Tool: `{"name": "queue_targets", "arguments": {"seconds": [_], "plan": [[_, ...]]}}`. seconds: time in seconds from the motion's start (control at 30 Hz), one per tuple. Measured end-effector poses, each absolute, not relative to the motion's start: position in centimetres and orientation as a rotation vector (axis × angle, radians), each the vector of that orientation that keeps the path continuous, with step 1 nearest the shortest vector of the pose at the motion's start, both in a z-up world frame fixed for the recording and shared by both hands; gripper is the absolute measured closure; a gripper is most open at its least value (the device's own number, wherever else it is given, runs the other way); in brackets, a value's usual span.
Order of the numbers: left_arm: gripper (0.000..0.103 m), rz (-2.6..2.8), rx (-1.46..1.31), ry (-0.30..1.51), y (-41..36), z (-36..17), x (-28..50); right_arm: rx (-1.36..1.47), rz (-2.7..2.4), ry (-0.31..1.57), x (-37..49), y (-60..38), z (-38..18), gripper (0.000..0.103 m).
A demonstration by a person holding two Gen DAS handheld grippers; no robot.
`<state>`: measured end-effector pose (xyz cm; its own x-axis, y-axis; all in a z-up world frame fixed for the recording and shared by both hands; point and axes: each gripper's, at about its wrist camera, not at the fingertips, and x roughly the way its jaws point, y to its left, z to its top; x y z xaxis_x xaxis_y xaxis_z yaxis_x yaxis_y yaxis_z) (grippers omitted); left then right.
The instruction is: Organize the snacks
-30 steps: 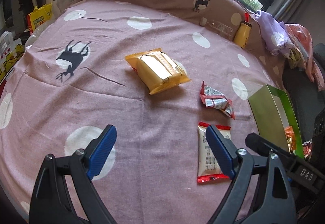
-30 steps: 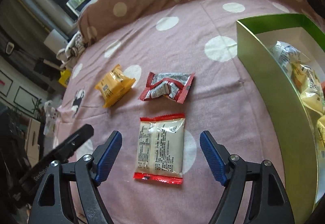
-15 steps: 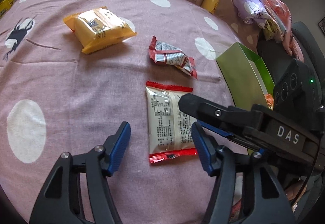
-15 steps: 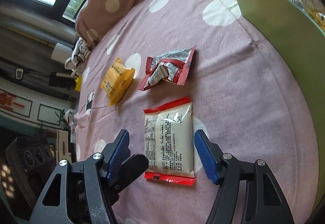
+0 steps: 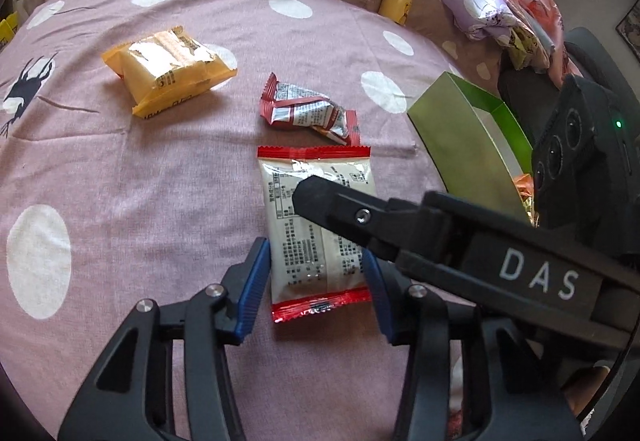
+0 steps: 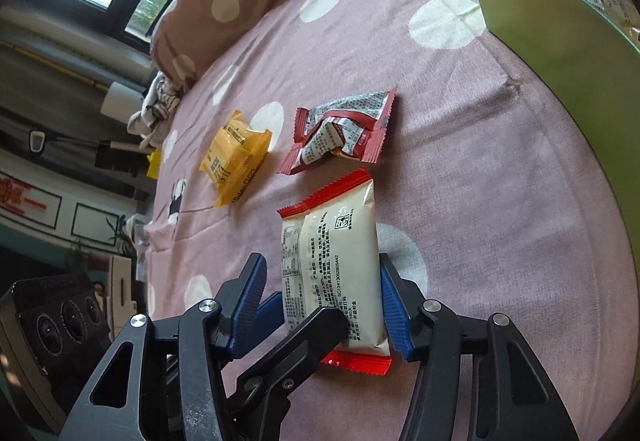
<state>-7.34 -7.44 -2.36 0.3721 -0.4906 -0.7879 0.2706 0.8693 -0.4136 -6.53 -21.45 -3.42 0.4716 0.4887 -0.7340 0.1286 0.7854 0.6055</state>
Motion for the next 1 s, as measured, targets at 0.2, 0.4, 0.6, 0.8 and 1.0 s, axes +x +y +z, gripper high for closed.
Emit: {"name": "queue_targets", "arguments": {"seconds": [0.2, 0.4, 0.6, 0.8, 1.0], "plan": [[0.057, -0.500, -0.223, 1.006, -7.5, -0.3, -8.2, 0.606, 0.270, 0.980, -7.4, -21.4, -0.8, 0.046], [0.059, -0.496, -0.212, 0.965, -7.6, 0.9, -8.7, 0.543, 0.292, 0.919, -8.0, -20.6, 1.0, 0.046], [0.067, -0.543, -0.229, 0.928, -7.8, 2.1, -9.4, 0.480, 0.336, 0.836, -9.1, -19.4, 3.2, 0.046], [0.066, -0.532, -0.226, 0.948, -8.1, 1.5, -9.0, 0.481, 0.317, 0.877, -8.6, -19.7, 2.5, 0.046], [0.059, -0.493, -0.254, 0.978, -7.2, 0.6, -8.0, 0.491, 0.205, 0.911, -7.9, -21.5, 1.4, 0.046]]}}
